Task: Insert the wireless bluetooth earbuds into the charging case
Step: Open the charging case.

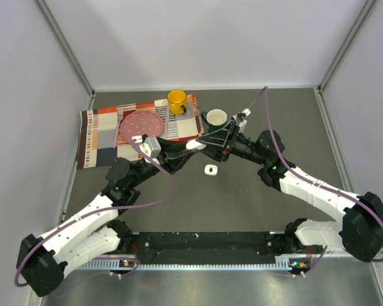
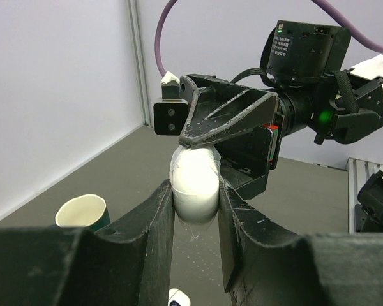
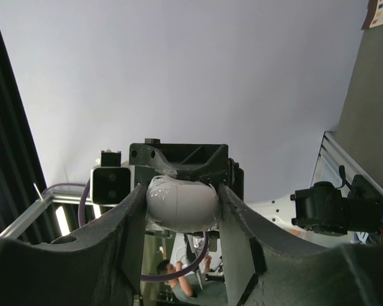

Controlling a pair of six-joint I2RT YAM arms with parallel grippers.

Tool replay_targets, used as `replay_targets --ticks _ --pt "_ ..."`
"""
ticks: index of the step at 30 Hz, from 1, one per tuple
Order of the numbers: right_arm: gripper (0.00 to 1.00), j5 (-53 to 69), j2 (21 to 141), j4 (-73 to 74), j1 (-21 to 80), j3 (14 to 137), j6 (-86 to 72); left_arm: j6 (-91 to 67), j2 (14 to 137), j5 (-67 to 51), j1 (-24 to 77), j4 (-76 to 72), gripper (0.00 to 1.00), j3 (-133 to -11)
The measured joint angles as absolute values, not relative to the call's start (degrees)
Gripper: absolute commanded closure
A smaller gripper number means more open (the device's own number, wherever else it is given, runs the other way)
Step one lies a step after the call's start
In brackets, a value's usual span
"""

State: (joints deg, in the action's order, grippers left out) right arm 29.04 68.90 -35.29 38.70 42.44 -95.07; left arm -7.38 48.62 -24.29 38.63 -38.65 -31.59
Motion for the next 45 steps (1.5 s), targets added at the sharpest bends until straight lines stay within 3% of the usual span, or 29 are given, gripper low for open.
replay_targets --ticks 1,2,6,10,20,45 --pt "0.84 29.1 68.9 -35.3 38.7 42.4 -95.1 -7.4 48.5 -24.2 38.7 -38.5 0.82 -31.6" --pt "0.86 29.1 68.9 -35.3 38.7 42.4 -95.1 -7.5 48.5 -24.1 38.7 -38.4 0.71 -31.6" --pt "0.87 29.1 68.9 -35.2 38.7 42.4 -95.1 -7.8 48.5 -23.8 38.7 -37.9 0.56 -31.7" --pt "0.88 29.2 68.9 -35.2 38.7 42.4 -95.2 -8.4 48.7 -23.4 38.7 -36.7 0.50 -32.1" --pt "0.90 29.2 68.9 -35.9 38.7 42.4 -96.4 -9.8 50.4 -22.7 38.7 -38.5 0.46 -31.8" --pt "0.90 29.3 69.2 -38.2 38.7 42.3 -99.1 -11.9 55.9 -22.4 39.6 -48.5 0.49 -31.4"
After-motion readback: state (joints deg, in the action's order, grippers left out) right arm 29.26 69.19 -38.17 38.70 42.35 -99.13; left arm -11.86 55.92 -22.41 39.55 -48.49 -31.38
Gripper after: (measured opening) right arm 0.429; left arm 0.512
